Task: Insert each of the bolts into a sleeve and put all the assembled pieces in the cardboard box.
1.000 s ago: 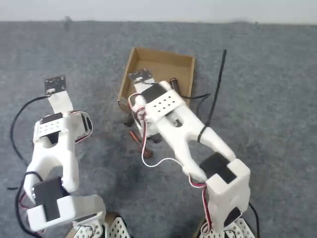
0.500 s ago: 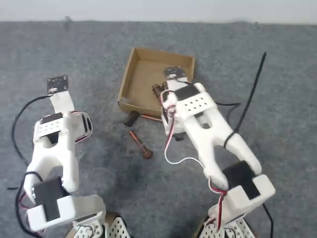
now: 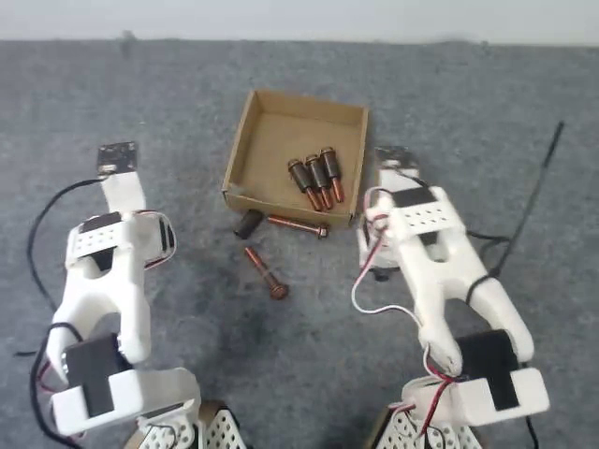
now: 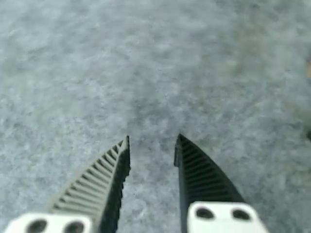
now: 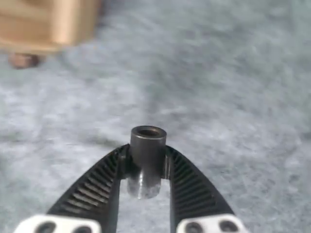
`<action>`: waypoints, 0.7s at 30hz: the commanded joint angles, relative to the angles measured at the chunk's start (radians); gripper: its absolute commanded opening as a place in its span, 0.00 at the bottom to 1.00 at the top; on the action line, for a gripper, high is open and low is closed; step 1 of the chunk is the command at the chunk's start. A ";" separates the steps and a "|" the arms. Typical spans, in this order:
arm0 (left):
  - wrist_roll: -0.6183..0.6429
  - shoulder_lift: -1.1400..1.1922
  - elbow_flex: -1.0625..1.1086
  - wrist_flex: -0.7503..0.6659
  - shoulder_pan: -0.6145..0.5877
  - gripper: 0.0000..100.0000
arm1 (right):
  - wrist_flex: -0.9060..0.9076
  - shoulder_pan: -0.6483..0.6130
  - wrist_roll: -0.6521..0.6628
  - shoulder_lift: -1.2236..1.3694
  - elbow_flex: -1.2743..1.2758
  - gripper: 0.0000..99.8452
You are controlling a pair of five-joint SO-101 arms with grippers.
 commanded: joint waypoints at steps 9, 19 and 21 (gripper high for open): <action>-0.279 -0.078 -0.021 0.130 0.126 0.15 | -0.120 0.174 0.083 -0.160 0.120 0.01; -0.611 -0.176 0.099 0.107 0.419 0.20 | -0.265 0.240 0.084 -0.130 0.144 0.01; -0.694 -0.183 0.108 0.127 0.451 0.20 | -0.286 0.254 0.084 -0.116 0.141 0.01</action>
